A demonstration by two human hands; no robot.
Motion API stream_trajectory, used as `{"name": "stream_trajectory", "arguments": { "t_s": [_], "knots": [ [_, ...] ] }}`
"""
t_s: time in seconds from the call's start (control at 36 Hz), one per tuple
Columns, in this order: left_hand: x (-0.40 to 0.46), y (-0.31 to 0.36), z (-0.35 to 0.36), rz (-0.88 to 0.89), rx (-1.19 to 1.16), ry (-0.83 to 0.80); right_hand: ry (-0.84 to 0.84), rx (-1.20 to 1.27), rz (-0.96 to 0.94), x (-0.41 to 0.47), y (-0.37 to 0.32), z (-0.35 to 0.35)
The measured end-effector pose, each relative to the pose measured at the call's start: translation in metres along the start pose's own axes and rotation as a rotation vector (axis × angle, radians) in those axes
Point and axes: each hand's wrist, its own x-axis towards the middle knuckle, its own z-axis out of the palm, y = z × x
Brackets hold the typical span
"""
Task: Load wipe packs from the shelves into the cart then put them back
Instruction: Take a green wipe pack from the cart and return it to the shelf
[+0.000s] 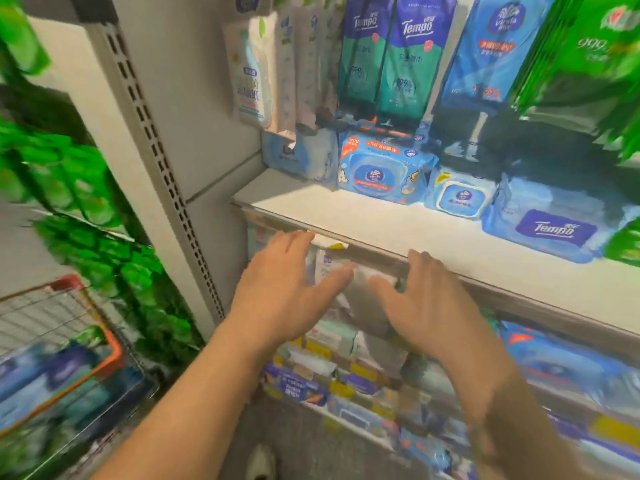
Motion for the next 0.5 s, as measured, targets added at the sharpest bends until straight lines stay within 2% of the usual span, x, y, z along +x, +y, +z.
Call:
{"name": "stream_trajectory", "arguments": {
  "t_s": [0.11, 0.28, 0.5],
  "knots": [
    [-0.035, -0.019, -0.011, -0.060, 0.077, -0.031, -0.019, 0.065, -0.036, -0.014, -0.020, 0.009],
    [-0.077, -0.048, -0.043, -0.231, 0.084, 0.008, -0.080, 0.085, -0.166, -0.036, -0.061, 0.026],
    [-0.119, -0.122, -0.082, -0.401, 0.034, 0.022, -0.169, -0.025, -0.258, -0.058, -0.144, 0.053]
  ]
}}
